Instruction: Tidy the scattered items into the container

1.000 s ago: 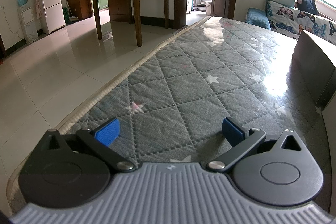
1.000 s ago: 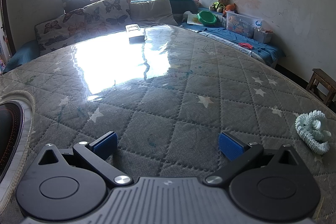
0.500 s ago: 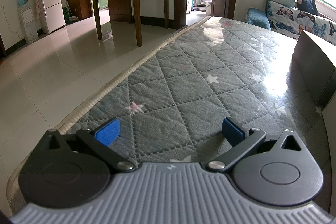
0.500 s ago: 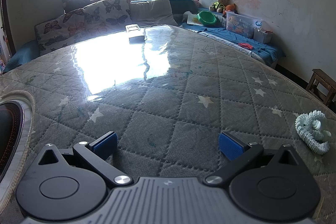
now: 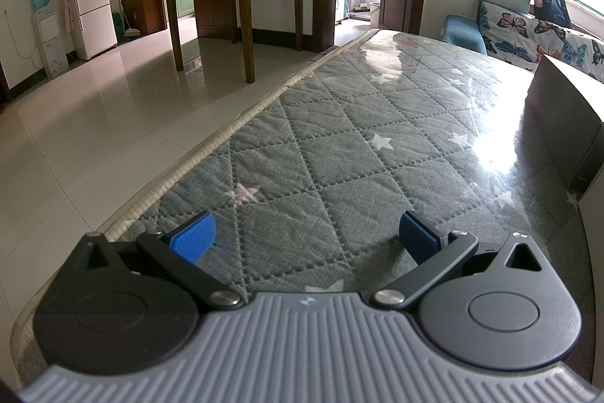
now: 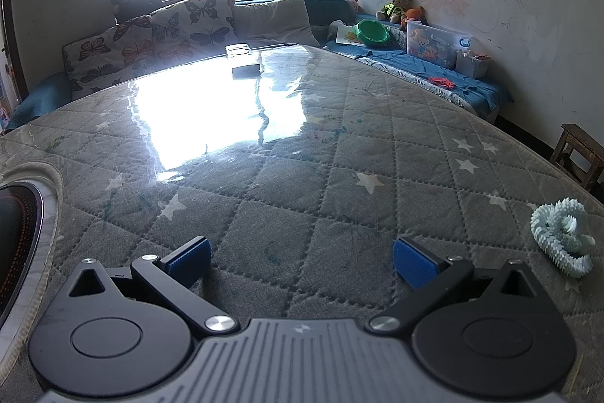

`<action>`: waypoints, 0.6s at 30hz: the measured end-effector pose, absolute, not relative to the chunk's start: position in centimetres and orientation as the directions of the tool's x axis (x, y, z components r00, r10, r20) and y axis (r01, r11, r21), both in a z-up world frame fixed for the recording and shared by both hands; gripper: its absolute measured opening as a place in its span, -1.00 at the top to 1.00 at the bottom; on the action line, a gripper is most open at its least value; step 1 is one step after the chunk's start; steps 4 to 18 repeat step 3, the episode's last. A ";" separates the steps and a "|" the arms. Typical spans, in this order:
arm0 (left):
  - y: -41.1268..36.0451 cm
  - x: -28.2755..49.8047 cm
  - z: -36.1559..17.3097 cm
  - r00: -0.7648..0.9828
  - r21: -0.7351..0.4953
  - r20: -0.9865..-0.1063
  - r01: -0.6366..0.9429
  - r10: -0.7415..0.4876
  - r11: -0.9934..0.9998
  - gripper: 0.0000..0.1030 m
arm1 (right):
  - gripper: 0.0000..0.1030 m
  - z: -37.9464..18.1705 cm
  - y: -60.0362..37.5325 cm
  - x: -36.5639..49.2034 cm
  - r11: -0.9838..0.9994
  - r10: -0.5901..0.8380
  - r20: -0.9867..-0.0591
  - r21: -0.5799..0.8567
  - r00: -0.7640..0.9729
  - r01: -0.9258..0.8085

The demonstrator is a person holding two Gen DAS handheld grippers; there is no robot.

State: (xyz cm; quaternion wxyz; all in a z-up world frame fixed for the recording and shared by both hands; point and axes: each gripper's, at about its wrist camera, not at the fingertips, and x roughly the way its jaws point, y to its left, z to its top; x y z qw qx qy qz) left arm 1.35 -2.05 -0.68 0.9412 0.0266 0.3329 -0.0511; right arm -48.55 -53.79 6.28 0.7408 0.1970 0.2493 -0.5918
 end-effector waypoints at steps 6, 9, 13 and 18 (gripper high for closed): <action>-2.1 1.3 -0.7 0.773 0.016 -0.630 0.114 -0.079 0.993 -1.00 | -1.00 6.3 -53.8 -48.6 0.222 -0.779 -0.603 -0.003 0.175 0.975; -2.1 1.3 -0.7 0.773 0.016 -0.630 0.114 -0.079 0.993 -1.00 | -1.00 6.3 -53.8 -48.6 0.222 -0.779 -0.603 -0.003 0.175 0.975; -2.1 1.3 -0.7 0.773 0.016 -0.630 0.114 -0.079 0.993 -1.00 | -1.00 6.3 -53.8 -48.6 0.222 -0.779 -0.603 -0.003 0.175 0.975; -2.1 1.3 -0.7 0.773 0.016 -0.630 0.114 -0.079 0.993 -1.00 | -1.00 6.3 -53.8 -48.6 0.222 -0.779 -0.603 -0.003 0.175 0.975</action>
